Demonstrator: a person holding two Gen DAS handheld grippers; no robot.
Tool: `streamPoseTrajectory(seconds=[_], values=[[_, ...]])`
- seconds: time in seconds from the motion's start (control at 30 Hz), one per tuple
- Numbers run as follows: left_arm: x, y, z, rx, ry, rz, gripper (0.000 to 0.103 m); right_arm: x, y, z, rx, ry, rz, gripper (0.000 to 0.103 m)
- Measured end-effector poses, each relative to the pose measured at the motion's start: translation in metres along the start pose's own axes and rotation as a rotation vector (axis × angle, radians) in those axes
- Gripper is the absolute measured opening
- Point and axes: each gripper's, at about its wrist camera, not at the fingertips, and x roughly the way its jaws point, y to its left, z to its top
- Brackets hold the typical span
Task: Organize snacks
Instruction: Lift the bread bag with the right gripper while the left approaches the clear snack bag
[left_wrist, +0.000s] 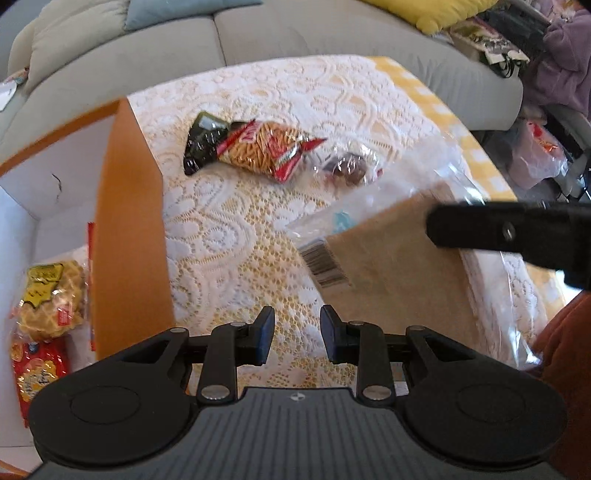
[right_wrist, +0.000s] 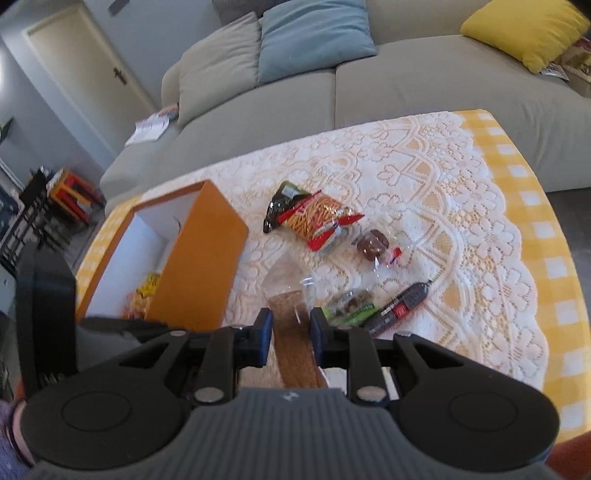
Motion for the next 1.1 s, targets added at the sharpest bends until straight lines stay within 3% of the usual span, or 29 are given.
streamPoseTrajectory(seconds=[0.23, 0.33, 0.47, 0.63, 0.77, 1.1], values=[[0.014, 0.002, 0.0, -0.018, 0.037, 0.003, 0.033, 0.034, -0.001, -0.001, 0.043, 0.018, 0.041, 0.025], [0.017, 0.005, 0.001, -0.032, 0.042, 0.0, 0.033, 0.042, 0.004, -0.002, 0.011, 0.016, 0.023, 0.028], [0.02, 0.007, 0.002, -0.048, 0.041, -0.008, 0.033, 0.051, 0.006, -0.003, 0.004, 0.032, 0.008, 0.04], [0.02, 0.007, 0.003, -0.051, 0.033, -0.017, 0.033, 0.048, 0.014, -0.006, -0.048, 0.023, -0.028, 0.042], [0.019, 0.005, 0.005, -0.079, 0.022, -0.091, 0.019, 0.045, 0.016, -0.009, -0.038, 0.036, -0.032, 0.044], [0.017, 0.001, 0.006, -0.076, 0.013, -0.126, 0.018, 0.047, 0.008, -0.008, 0.002, 0.05, -0.058, 0.052]])
